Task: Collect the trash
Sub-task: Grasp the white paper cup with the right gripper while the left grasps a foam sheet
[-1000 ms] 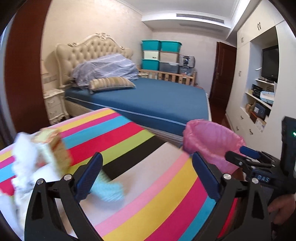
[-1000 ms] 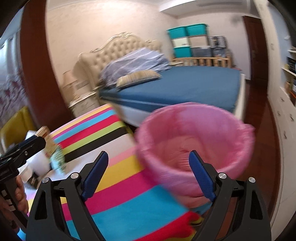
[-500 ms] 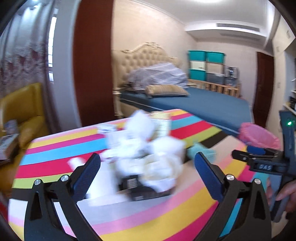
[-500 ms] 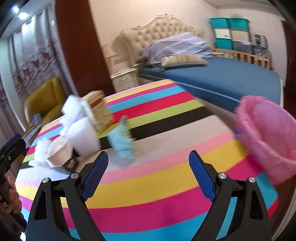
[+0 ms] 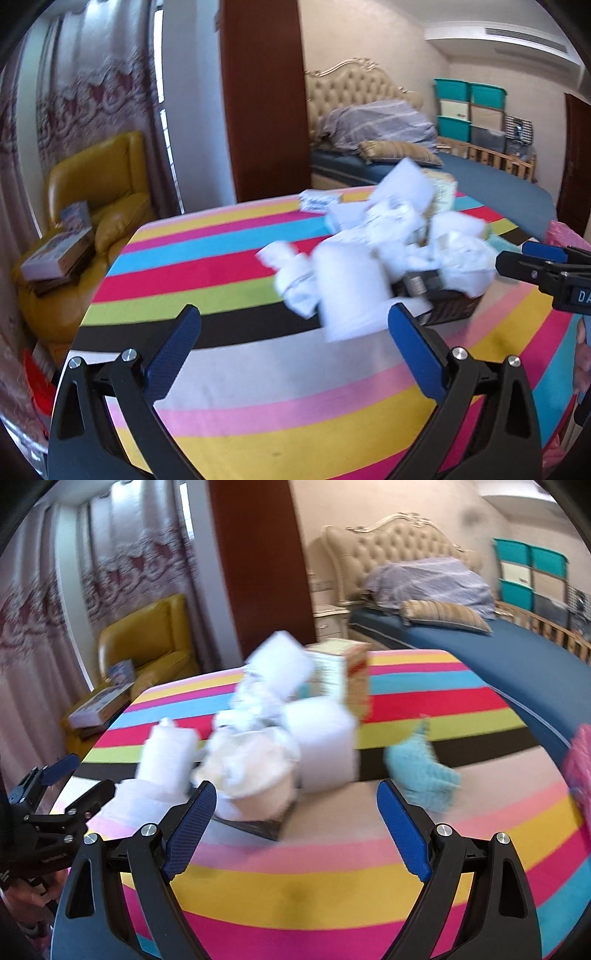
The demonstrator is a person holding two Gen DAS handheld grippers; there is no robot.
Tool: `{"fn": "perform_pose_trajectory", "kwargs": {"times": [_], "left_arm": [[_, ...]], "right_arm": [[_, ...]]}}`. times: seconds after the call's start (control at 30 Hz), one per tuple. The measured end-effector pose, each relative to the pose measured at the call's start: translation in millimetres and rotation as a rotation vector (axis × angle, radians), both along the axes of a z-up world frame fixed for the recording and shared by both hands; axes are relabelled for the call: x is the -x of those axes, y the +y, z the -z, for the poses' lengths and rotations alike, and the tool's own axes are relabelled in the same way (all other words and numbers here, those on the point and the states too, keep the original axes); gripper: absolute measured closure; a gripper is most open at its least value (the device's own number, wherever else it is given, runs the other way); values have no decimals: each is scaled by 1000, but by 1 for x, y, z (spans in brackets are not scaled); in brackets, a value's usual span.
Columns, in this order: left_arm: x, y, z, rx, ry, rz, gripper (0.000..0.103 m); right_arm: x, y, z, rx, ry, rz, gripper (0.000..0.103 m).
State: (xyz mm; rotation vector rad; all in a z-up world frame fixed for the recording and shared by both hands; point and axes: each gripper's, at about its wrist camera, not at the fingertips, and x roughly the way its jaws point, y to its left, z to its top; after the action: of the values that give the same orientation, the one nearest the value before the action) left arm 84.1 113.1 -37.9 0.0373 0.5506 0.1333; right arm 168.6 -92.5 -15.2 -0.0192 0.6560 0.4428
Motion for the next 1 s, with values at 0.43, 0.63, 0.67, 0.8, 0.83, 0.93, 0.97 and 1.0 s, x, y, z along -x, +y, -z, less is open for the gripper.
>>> {"fn": "perform_pose_trajectory", "kwargs": {"times": [0.43, 0.63, 0.67, 0.8, 0.83, 0.93, 0.97, 1.0], "left_arm": [[2, -1, 18, -25, 72, 49, 5], [-18, -29, 20, -37, 97, 128, 5], [-21, -32, 20, -36, 98, 131, 5], [-38, -44, 22, -51, 97, 122, 5], [-44, -47, 22, -54, 95, 113, 5], [-51, -50, 20, -53, 74, 104, 24], [-52, -52, 19, -53, 73, 108, 38], [-53, -53, 19, -52, 72, 112, 53]], "right_arm": [[-19, 37, 15, 127, 10, 7, 32], [-9, 19, 10, 110, -21, 2, 37], [-6, 14, 8, 106, -30, 3, 37], [3, -2, 3, 77, -43, 12, 37], [4, -5, 2, 73, -45, 15, 37], [9, -15, 2, 64, -48, 22, 37], [11, -17, 3, 63, -47, 24, 37], [12, -20, 3, 60, -47, 25, 37]]}}
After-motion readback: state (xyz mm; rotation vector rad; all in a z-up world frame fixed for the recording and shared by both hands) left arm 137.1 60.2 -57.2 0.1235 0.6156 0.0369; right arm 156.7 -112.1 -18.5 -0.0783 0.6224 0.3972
